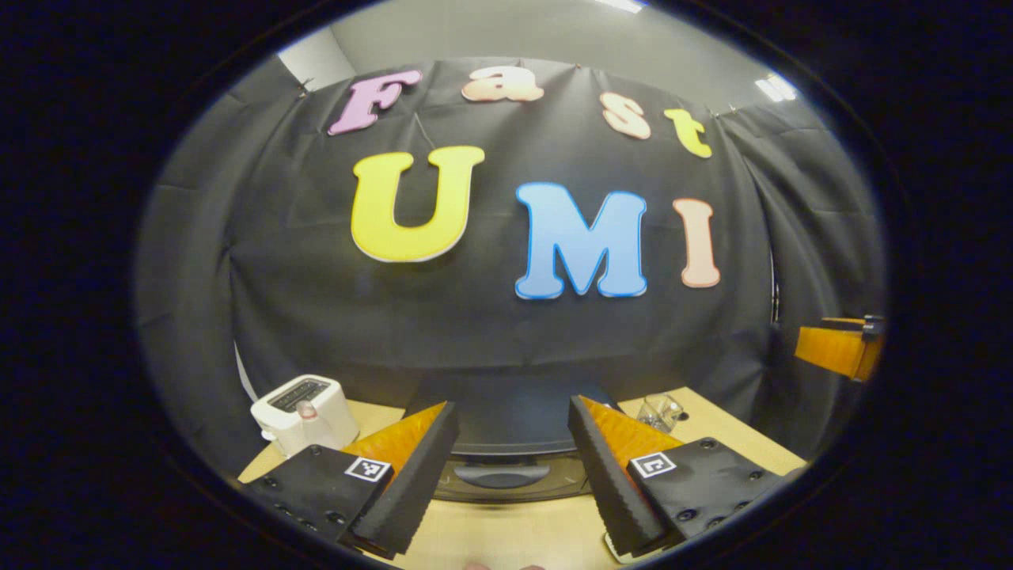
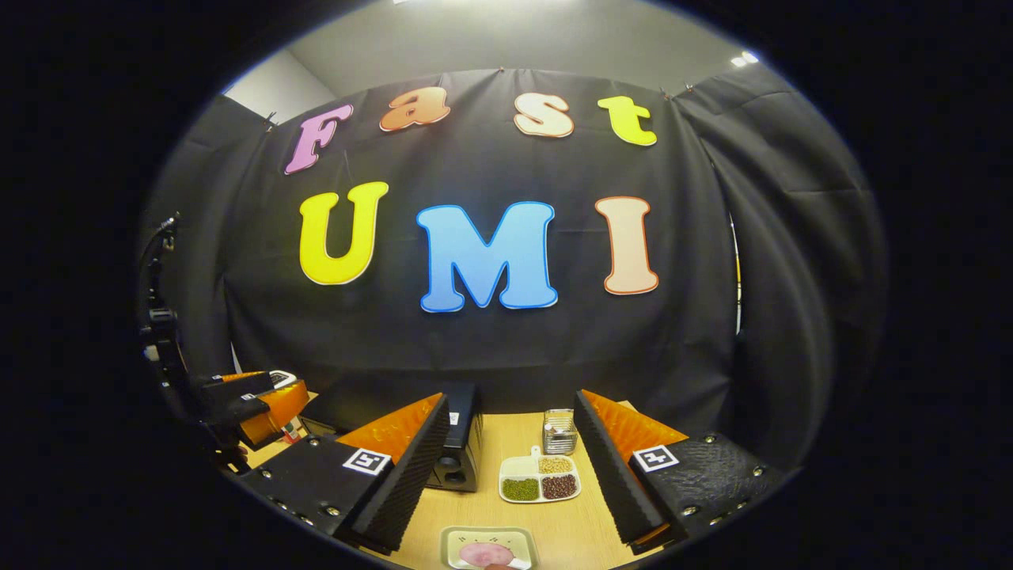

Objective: Open the electric oven with the left hand, put the food in, and close the electric oven.

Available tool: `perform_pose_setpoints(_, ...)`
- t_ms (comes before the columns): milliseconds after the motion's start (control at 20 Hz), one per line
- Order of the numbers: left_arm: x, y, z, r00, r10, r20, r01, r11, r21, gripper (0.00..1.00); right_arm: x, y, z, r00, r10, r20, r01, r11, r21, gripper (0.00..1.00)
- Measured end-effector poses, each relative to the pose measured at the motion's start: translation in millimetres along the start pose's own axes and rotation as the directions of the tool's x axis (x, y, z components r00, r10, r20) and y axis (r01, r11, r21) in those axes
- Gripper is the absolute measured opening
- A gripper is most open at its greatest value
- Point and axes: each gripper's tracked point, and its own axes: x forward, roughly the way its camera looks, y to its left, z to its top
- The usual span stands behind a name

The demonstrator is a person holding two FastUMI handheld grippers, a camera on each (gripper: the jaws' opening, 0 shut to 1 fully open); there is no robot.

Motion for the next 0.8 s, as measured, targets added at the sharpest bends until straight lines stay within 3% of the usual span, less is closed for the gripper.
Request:
perform_pose_setpoints(150, 35, -1, -35, 0.996, -0.002, -0.088, 0.003, 1.0, 0.014, 0.98, 6, -8, -12, 0.999, -0.004, -0.034, 0.004, 1.0, 0.002, 0.96)
perform_pose_setpoints(300, 62, 6, -64, 0.988, 0.017, -0.154, -0.015, 1.0, 0.012, 0.95, 9, -18, -22, 0.998, -0.017, -0.061, 0.017, 1.0, -0.007, 0.96)
perform_pose_setpoints(350, 70, 8, -70, 0.986, 0.022, -0.168, -0.02, 1.0, 0.011, 0.98, 9, -20, -23, 0.998, -0.024, -0.066, 0.023, 1.0, -0.008, 0.96)
perform_pose_setpoints(400, 78, 10, -79, 0.982, 0.027, -0.188, -0.025, 1.0, 0.014, 0.92, 9, -24, -25, 0.997, -0.031, -0.07, 0.03, 0.999, -0.011, 0.96)
perform_pose_setpoints(550, 93, 15, -106, 0.967, 0.043, -0.252, -0.038, 0.999, 0.023, 0.98, 9, -33, -28, 0.996, -0.053, -0.078, 0.052, 0.998, -0.02, 0.96)
perform_pose_setpoints(650, 102, 16, -119, 0.959, 0.06, -0.278, -0.052, 0.998, 0.035, 0.95, 9, -38, -28, 0.994, -0.067, -0.081, 0.066, 0.998, -0.022, 0.96)
perform_pose_setpoints(800, 101, 14, -119, 0.962, 0.065, -0.263, -0.052, 0.997, 0.055, 0.98, 9, -43, -31, 0.993, -0.078, -0.084, 0.077, 0.997, -0.017, 0.96)
